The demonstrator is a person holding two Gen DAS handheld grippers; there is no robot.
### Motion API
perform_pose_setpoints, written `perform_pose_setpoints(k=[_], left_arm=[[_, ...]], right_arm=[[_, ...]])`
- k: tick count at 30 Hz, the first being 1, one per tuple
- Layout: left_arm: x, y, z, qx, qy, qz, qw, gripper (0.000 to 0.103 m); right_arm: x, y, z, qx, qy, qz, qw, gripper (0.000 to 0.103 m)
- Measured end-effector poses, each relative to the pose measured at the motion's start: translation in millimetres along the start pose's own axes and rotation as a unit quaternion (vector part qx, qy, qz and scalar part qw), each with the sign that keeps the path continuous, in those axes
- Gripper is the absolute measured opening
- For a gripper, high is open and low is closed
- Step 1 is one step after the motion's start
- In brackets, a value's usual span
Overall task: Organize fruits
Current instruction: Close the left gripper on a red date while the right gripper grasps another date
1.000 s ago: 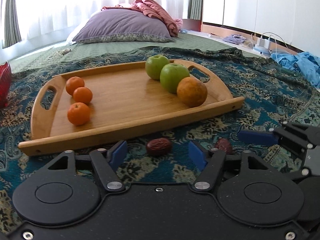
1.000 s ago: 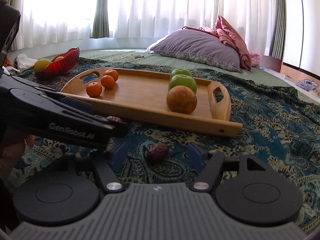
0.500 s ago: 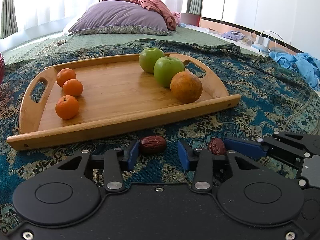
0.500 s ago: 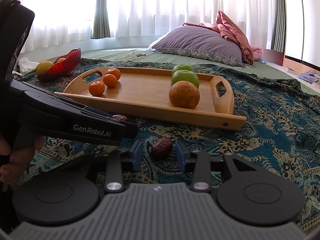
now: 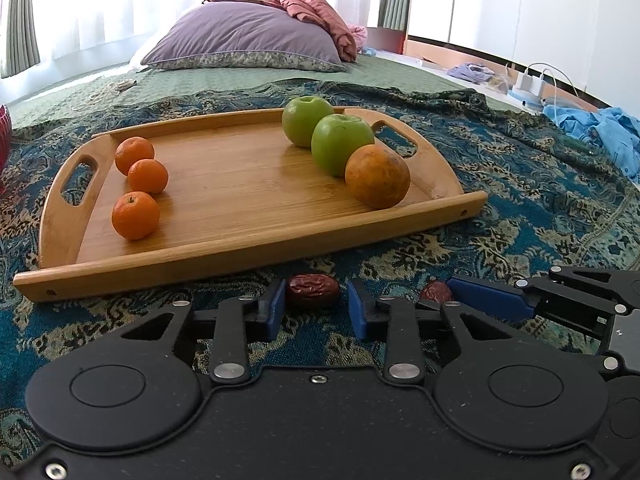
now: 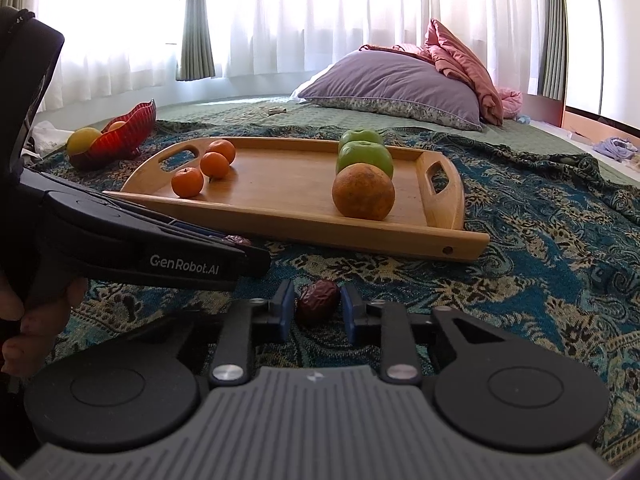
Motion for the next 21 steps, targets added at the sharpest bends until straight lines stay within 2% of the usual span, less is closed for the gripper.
perform_pose_setpoints(k=[21], left_arm=[[2.9, -4.8, 20.0, -0.027, -0.018, 0.005, 0.9995, 0.028]], right_arm=[[1.2, -9.1, 8.1, -0.014, 0.009, 0.0, 1.0, 0.028]])
Point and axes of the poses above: each gripper's, at about its wrist camera, not at the fingertips, and z roughly against the way its jaws point, x to its left, y to its underside, the point moved 2 cm from there along -z, roughly the way its jaws point, and after that the axes turned 3 degrees about -z, right-handed, at the moved point
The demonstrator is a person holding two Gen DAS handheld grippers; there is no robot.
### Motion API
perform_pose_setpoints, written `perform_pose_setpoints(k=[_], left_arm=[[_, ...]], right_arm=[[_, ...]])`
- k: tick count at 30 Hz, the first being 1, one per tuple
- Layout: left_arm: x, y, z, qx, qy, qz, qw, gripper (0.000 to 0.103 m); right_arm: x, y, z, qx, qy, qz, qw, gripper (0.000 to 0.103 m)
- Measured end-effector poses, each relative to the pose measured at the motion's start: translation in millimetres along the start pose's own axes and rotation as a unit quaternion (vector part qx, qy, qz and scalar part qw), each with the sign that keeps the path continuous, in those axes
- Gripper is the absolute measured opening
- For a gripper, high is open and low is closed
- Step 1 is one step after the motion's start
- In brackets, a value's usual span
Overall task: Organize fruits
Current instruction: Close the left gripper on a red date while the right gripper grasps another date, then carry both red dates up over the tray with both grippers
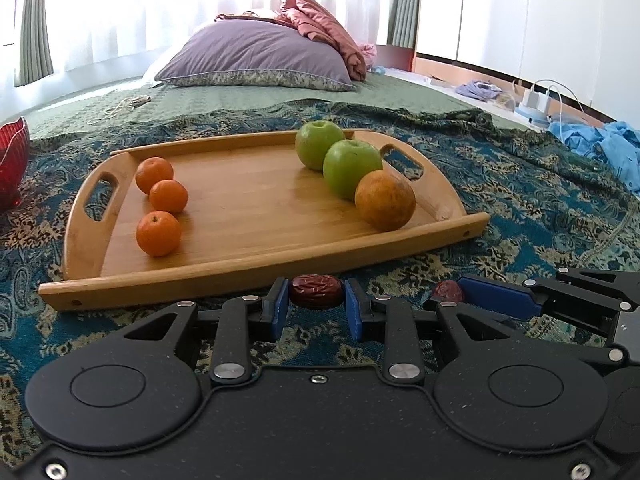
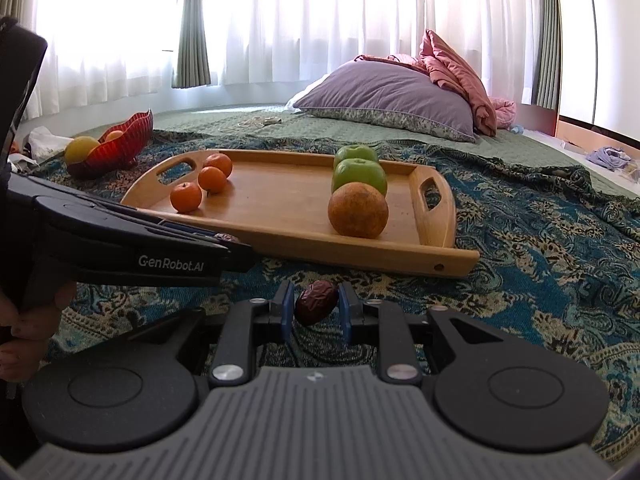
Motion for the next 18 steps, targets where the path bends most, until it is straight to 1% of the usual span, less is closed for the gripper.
perform_pose_setpoints(k=[9, 18], left_arm=[[15.4, -10.0, 8.5, -0.02, -0.016, 0.012, 0.9996, 0.028], [32.1, -27.3, 5.6, -0.035, -0.03, 0.014, 0.9988, 0.028]], right_arm=[[-1.3, -16.2, -0.1, -0.016, -0.004, -0.007, 1.0, 0.027], [-0.3, -43.6, -9.6, -0.036, -0.013, -0.014, 0.999, 0.027]])
Point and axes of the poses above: each gripper's, at about its wrist camera, not at the fingertips, and z roughly against the way its jaws point, x to its left, y to its underside, the point moved 2 cm from there along -z, roughly the way its jaws point, and after that the axes turned 3 degrees about -z, right-handed, at the moved point
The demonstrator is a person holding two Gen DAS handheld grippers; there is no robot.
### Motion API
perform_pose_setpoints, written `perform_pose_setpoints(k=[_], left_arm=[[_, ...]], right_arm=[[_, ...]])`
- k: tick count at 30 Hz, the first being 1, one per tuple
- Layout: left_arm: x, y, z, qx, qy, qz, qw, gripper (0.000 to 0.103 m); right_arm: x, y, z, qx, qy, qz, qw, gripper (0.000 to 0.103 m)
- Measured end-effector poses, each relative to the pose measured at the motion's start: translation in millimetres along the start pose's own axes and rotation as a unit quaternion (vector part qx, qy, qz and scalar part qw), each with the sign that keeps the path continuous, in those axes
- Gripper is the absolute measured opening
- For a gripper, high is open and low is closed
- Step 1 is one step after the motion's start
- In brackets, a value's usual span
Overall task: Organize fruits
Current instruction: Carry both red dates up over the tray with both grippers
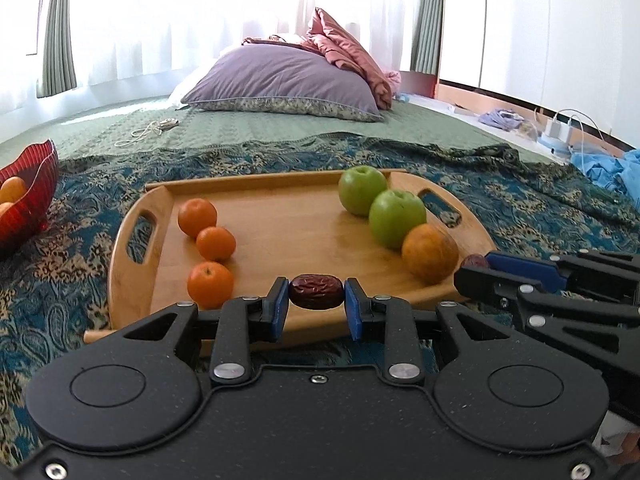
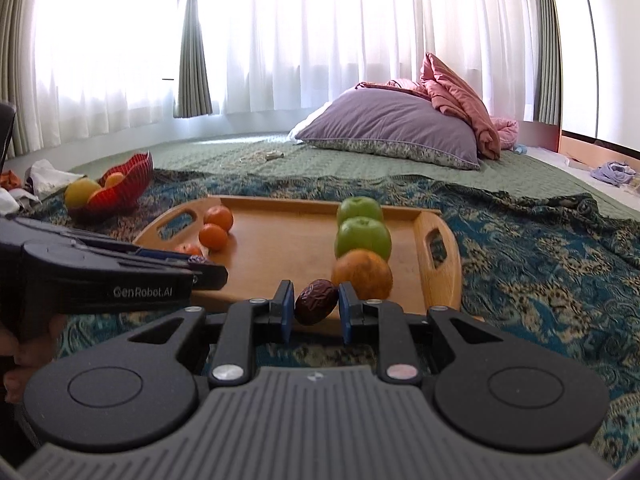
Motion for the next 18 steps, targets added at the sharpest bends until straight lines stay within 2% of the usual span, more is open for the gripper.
perform_pose_setpoints(k=[18], left_arm=[[21.8, -23.4, -28.4, -0.001, -0.002, 0.02, 0.9998, 0.028]], right_arm=[[2.6, -34.0, -37.3, 0.006, -0.01, -0.012, 1.0, 0.027]])
Point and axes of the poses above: each gripper's, at about its wrist camera, not at the fingertips, and z roughly against the way its jaws point, x to its left, y to its underside, the point moved 2 cm from there along -z, roughly the way its jaws point, and after that the axes turned 3 degrees about -z, right-handed, at the moved point
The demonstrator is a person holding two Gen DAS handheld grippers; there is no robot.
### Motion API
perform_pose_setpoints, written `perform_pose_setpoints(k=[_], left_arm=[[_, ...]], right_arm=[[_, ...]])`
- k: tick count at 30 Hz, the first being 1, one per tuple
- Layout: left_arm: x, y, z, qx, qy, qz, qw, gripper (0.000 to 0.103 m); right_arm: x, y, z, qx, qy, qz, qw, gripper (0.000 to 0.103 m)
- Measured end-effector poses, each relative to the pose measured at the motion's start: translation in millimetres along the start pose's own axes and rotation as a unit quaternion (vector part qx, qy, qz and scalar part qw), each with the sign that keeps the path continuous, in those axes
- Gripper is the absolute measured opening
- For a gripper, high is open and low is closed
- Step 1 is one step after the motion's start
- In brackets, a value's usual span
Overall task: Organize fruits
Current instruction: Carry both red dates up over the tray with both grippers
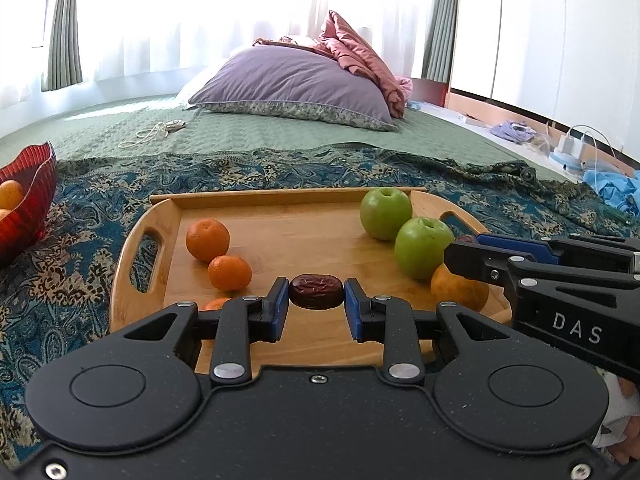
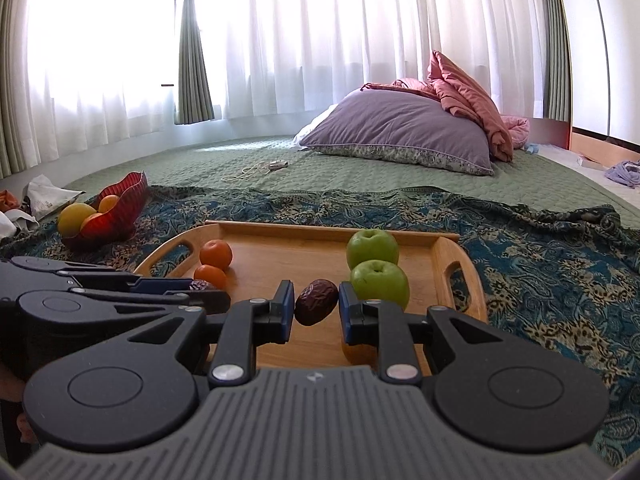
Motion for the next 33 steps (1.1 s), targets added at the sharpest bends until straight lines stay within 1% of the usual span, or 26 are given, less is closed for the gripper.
perform_pose_setpoints(k=[4, 8, 13, 15, 18, 21, 23, 26, 33], left_arm=[[4.0, -2.9, -12.3, 0.007, -0.003, -0.001, 1.0, 0.028], [8.1, -8.5, -25.7, 0.013, -0.006, -0.002, 0.9999, 0.028], [16.4, -23.7, -50.5, 0.026, 0.01, 0.0, 0.9996, 0.028], [22.1, -32.2, -63.1, 0.038, 0.018, 0.008, 0.9991, 0.028], [28.9, -41.0, -77.4, 0.046, 0.017, 0.016, 0.9987, 0.028], [32.6, -46.0, -90.4, 0.054, 0.013, 0.014, 0.9984, 0.028], [33.3, -46.4, -96.5, 0.056, 0.009, 0.009, 0.9984, 0.028], [33.6, -45.2, -102.3, 0.061, 0.012, 0.01, 0.998, 0.028], [31.8, -39.9, -111.5, 0.07, 0.018, 0.009, 0.9973, 0.028]], right_arm=[[-2.7, -7.5, -12.8, 0.013, -0.007, -0.004, 1.0, 0.027], [-9.0, -21.1, -30.4, 0.037, -0.019, -0.02, 0.999, 0.027], [-16.0, -40.5, -55.3, 0.071, -0.029, -0.043, 0.996, 0.027], [-21.4, -47.5, -69.0, 0.092, -0.031, -0.056, 0.994, 0.027], [-32.9, -55.7, -90.2, 0.126, -0.035, -0.098, 0.987, 0.027], [-39.1, -62.0, -105.5, 0.142, -0.031, -0.122, 0.982, 0.027], [-39.8, -64.9, -113.3, 0.15, -0.029, -0.126, 0.98, 0.027], [-37.1, -65.5, -122.6, 0.161, -0.03, -0.128, 0.978, 0.027], [-22.2, -59.8, -143.4, 0.192, -0.022, -0.11, 0.975, 0.027]])
Point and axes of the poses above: each gripper's, at about its wrist camera, not at the fingertips, and z roughly against the way its jaws point, x to its left, y to its underside, the point moved 2 cm from there along -z, roughly the way its jaws point, and after that the axes turned 3 degrees about -z, right-handed, at the moved point
